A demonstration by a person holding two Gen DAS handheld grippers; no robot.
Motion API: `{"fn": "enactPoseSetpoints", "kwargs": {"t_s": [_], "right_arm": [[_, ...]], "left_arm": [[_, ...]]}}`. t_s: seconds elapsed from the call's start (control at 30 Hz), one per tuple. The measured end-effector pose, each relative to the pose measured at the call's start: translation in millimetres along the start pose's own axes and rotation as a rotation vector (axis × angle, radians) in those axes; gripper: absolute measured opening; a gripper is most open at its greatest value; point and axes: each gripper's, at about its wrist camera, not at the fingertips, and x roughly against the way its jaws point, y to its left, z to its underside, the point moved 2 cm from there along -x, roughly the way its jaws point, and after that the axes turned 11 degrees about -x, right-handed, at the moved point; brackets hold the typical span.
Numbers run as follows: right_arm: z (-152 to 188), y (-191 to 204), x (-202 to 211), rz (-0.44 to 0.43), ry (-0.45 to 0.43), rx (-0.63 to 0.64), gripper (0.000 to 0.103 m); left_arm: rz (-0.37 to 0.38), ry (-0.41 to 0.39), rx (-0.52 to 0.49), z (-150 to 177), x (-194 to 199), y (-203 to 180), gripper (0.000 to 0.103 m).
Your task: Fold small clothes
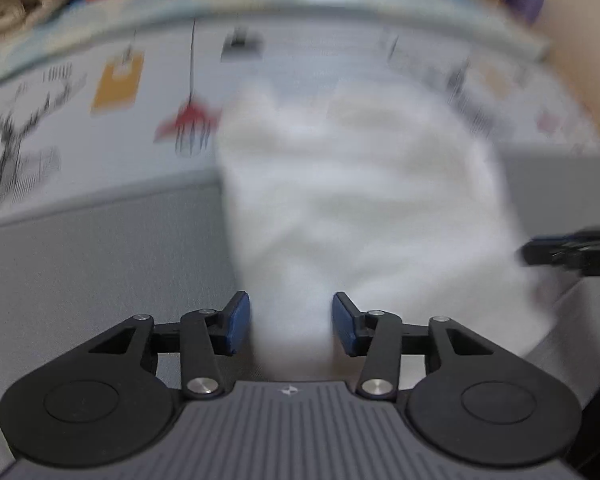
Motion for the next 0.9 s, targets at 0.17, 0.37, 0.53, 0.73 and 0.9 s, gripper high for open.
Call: {"fn": "enactPoseSetpoints", "kwargs": {"t_s": [0.17, 0.37, 0.53, 0.73, 0.9], "right_arm": [[9.7, 10.8, 11.9, 0.165, -0.057, 0.092, 0.042], [21.3, 40.7, 80.7, 0.142, -0.369, 0.13, 0.065], [52.5, 69.5, 119.5, 0.1, -0.515, 0.136, 0.067], [109.8, 93.7, 151.1, 0.073, -0.622, 0.119, 0.067], [142.7, 110.3, 147.1, 0.118, -0.568, 0.126, 0.072]], "left_arm": [[-0.096, -0.113, 0.017, 7.6, 38.9, -1.6, 0.055], [-0.185, -0.272, 0.058, 22.7, 111.1, -4.6, 0.085], [-0.195, -0.356, 0.105, 44.7, 151.3, -21.0, 0.086], [-0.21, -0.423, 0.124, 86.7, 166.7, -47.2, 0.098], [-0.242, -0.395, 0.102, 121.1, 146.4, -62.0, 0.103]]}}
